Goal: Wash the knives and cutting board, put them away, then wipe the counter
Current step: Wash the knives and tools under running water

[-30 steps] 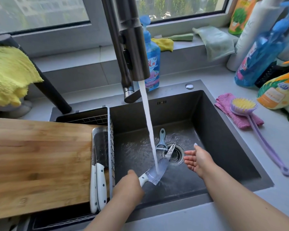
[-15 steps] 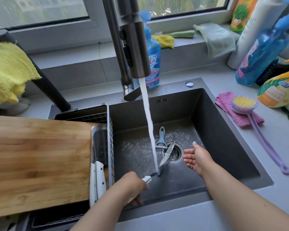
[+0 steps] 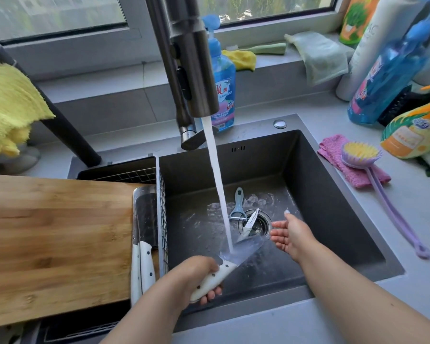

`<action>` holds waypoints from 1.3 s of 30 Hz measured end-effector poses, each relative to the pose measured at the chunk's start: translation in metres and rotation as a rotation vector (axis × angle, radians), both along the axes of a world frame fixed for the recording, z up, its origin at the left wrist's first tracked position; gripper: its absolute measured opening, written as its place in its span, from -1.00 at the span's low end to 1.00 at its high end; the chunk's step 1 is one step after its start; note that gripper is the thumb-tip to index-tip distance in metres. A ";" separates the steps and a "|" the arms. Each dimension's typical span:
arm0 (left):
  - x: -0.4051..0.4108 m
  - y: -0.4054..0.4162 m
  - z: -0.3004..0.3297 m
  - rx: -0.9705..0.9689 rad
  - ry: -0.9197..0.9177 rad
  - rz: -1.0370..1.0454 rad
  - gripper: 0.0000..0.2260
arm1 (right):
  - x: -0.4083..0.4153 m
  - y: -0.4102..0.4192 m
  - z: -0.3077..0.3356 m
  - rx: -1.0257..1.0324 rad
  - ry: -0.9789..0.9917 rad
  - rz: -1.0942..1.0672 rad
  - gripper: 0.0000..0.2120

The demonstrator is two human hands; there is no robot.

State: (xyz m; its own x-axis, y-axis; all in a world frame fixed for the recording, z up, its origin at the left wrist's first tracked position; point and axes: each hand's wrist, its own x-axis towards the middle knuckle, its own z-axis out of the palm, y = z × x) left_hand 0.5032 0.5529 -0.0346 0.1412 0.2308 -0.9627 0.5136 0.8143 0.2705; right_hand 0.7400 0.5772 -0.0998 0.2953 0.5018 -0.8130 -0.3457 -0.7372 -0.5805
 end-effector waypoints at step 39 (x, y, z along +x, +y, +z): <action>-0.011 -0.011 0.022 -0.162 -0.187 0.261 -0.60 | -0.012 -0.007 0.011 -0.034 -0.061 0.255 -0.59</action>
